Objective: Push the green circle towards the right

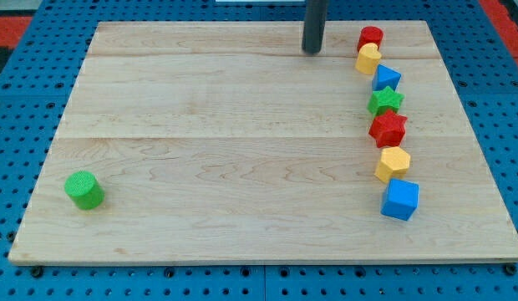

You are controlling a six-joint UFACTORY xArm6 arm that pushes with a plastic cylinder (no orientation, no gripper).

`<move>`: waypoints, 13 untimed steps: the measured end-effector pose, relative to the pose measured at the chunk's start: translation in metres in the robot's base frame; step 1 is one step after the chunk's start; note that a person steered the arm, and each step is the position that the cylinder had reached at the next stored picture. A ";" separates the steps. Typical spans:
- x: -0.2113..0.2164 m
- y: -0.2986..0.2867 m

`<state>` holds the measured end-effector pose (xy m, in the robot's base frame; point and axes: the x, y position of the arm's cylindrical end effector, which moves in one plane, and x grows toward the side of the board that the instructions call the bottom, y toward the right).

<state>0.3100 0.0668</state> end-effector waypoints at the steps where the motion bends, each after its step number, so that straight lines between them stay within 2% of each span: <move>1: 0.148 -0.002; 2: 0.257 -0.087; 3: 0.282 -0.238; 4: 0.234 -0.325; 5: 0.157 -0.242; 6: 0.159 -0.237; 7: 0.141 -0.320; 8: 0.212 -0.313; 9: 0.224 -0.274; 10: 0.162 -0.218; 11: 0.126 -0.158; 12: 0.163 -0.171; 13: 0.179 -0.161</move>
<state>0.4886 -0.0941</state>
